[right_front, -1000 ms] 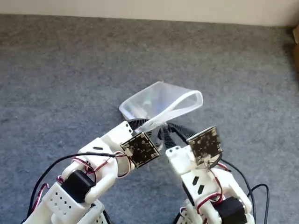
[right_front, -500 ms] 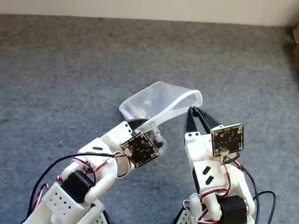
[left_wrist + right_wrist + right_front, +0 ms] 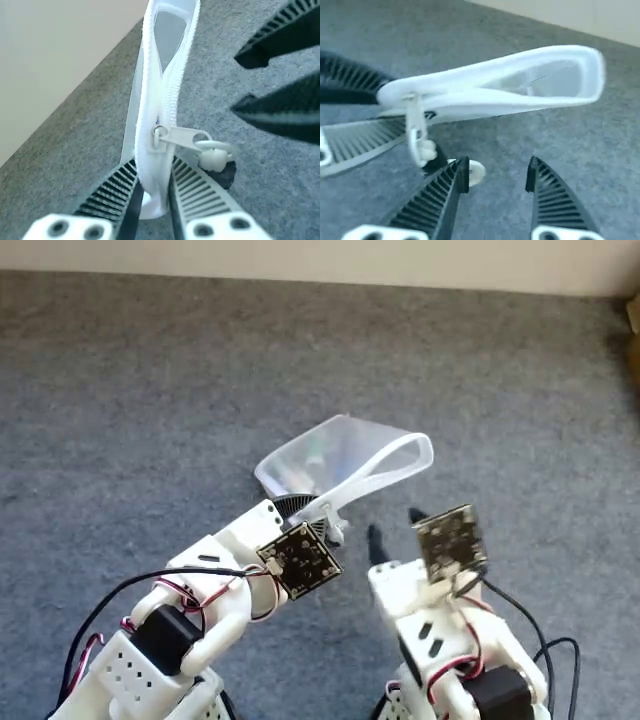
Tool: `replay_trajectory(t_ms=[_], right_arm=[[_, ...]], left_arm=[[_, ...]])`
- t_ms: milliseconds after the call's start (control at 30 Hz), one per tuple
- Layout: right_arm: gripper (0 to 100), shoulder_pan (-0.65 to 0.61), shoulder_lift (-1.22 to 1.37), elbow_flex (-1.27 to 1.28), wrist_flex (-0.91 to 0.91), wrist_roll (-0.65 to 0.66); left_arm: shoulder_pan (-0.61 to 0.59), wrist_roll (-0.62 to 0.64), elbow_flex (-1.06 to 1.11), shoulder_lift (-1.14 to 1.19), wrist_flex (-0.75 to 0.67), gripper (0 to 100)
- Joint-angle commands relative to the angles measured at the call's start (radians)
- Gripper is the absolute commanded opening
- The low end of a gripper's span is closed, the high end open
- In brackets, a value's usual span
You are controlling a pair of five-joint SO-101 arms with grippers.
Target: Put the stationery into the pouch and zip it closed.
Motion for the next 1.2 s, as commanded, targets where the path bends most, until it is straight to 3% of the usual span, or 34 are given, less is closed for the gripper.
replay_trajectory(t_ms=[0,333,633,900,1067,1167], right_arm=[[18.6,-0.125,0.007,-0.059,0.018,-0.002],[18.9,-0.173,0.01,0.107,-0.145,0.0],[18.9,-0.234,0.002,0.117,-0.073,0.002],[18.6,-0.226,0.008,0.177,-0.226,0.002],[9.3,-0.186,0.01,0.185,-0.285,0.026],[8.5,-0.183,0.01,0.186,-0.298,0.038]], left_arm=[[-0.027,0.014,-0.007,-0.015,0.006,1],[-0.027,0.014,-0.007,-0.015,0.006,1],[-0.027,0.012,-0.007,-0.015,0.008,1],[-0.027,0.012,-0.007,-0.015,0.008,1],[-0.027,0.012,-0.007,-0.015,0.008,1],[-0.027,0.012,-0.007,-0.015,0.008,1]])
